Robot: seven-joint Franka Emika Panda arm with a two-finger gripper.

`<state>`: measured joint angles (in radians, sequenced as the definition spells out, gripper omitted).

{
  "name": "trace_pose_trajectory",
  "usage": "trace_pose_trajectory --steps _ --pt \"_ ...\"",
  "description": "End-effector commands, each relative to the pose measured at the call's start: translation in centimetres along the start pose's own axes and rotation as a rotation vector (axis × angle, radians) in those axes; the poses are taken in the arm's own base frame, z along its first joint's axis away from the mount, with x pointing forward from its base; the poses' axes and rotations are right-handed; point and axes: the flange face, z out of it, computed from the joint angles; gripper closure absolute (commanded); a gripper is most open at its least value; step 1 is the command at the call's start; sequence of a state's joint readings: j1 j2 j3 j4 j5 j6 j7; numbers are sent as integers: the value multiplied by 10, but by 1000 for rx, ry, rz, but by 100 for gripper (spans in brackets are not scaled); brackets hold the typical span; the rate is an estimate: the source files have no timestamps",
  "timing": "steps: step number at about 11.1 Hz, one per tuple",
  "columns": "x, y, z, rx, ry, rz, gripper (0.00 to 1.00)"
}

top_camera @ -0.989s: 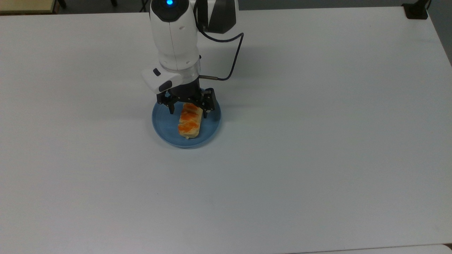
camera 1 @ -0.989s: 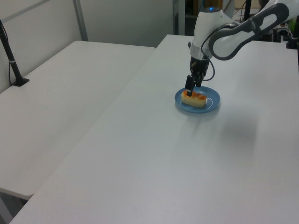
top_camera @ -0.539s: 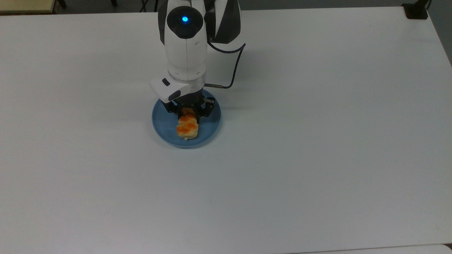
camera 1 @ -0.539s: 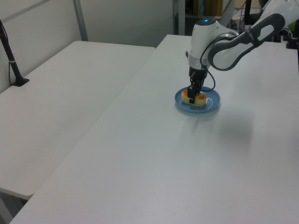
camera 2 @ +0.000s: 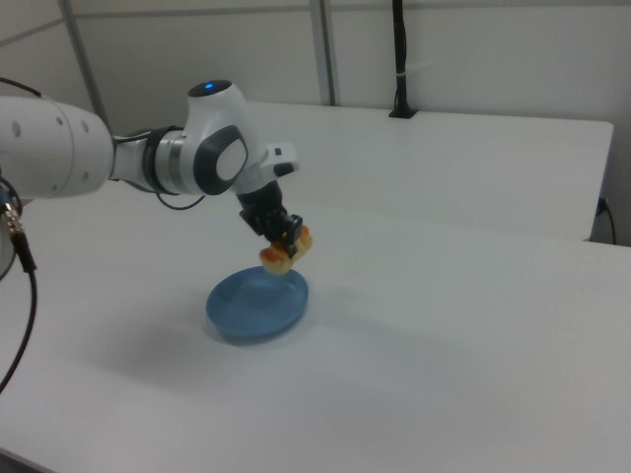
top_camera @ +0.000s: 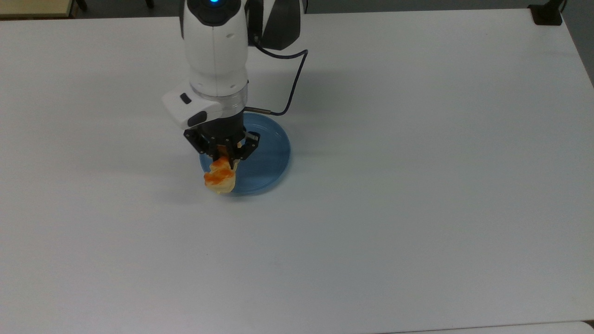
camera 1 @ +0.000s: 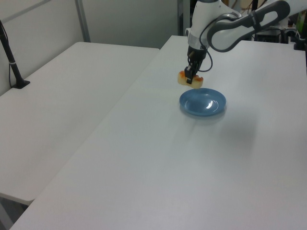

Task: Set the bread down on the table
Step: 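Lift the bread roll off the plate and carry it beside the plate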

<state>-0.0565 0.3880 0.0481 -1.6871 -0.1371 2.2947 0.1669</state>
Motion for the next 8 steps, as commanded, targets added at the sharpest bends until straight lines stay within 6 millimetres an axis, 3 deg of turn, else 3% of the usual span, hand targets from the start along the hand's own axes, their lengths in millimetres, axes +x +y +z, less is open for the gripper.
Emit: trace_pose_trajectory --steps 1,5,6,8 --pt "52 23 30 -16 38 18 71" --pt "56 59 51 -81 33 18 71" --pt "55 71 66 -104 32 6 71" --pt "53 69 92 -105 37 -13 71"
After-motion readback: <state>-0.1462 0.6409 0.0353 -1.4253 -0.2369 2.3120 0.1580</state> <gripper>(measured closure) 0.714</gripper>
